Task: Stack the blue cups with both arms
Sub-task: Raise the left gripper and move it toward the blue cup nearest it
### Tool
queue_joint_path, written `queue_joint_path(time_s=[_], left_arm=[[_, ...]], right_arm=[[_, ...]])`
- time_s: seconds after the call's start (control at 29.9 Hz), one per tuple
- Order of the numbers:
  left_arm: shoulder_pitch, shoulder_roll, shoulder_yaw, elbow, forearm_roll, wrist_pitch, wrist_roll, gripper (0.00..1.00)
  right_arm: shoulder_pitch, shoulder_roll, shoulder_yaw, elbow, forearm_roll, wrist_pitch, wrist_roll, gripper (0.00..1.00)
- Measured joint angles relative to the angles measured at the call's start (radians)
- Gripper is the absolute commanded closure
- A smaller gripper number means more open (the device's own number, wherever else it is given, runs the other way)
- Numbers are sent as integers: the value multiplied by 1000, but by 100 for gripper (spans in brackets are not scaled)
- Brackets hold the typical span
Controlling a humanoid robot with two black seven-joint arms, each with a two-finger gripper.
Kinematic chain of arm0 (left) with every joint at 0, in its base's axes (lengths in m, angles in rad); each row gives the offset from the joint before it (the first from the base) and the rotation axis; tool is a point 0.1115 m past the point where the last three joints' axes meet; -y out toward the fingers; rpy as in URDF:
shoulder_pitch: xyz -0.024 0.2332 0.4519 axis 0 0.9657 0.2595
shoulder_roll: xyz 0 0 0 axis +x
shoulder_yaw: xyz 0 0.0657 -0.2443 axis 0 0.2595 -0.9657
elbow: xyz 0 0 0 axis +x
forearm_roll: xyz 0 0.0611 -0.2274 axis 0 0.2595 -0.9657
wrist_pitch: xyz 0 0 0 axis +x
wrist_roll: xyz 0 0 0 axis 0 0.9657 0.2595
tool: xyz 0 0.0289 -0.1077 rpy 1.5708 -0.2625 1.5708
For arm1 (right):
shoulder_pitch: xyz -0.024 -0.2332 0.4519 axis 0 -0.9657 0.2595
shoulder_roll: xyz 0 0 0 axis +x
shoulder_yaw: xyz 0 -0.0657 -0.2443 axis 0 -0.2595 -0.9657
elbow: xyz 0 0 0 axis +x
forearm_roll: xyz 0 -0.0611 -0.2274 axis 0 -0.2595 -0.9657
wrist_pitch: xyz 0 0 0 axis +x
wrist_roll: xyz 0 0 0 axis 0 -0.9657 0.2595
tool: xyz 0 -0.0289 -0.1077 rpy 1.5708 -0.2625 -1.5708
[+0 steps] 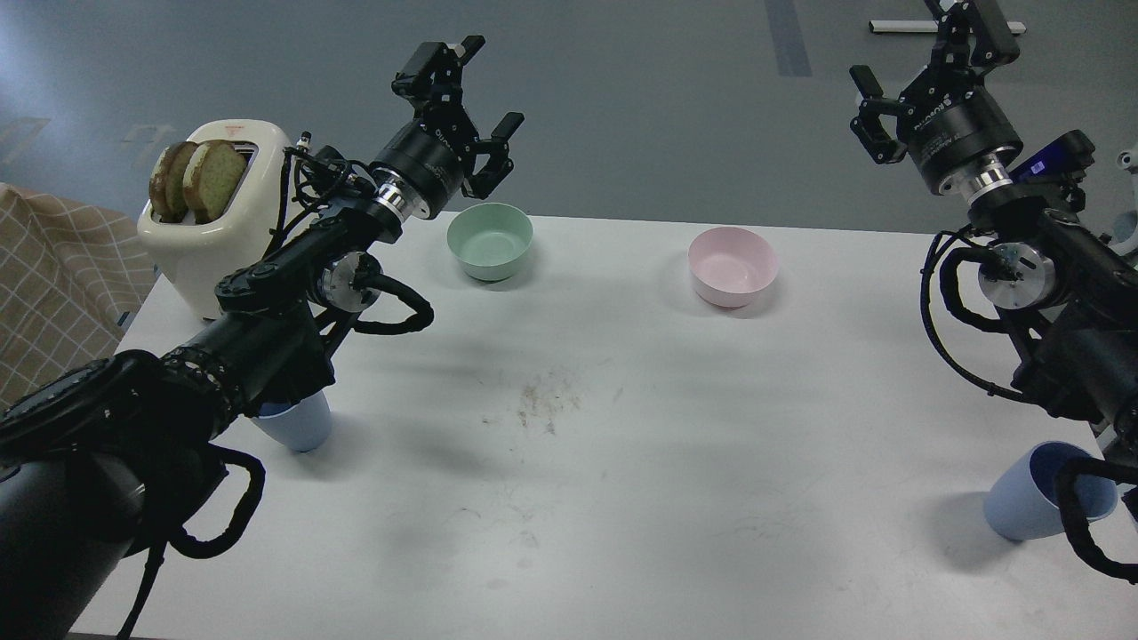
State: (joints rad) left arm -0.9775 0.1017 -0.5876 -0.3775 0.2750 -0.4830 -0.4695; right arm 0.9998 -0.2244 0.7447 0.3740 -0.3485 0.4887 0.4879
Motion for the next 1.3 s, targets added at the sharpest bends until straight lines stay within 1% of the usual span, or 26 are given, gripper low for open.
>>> queue_joint_path(time_s=[0.4, 1.04, 1.2, 1.3], left_arm=[[-11, 12, -14, -36, -4, -2, 0, 2], [-15, 0, -15, -44, -4, -3, -1, 2], [-16, 16, -7, -72, 5, -6, 1, 2], [-28, 49, 3, -105, 13, -6, 5, 2]], right_arm=[[14, 4, 3, 10, 6, 0, 1, 0], [20, 20, 5, 12, 6, 0, 1, 0], [22, 19, 4, 12, 6, 0, 1, 0], [31, 19, 3, 12, 6, 0, 1, 0]])
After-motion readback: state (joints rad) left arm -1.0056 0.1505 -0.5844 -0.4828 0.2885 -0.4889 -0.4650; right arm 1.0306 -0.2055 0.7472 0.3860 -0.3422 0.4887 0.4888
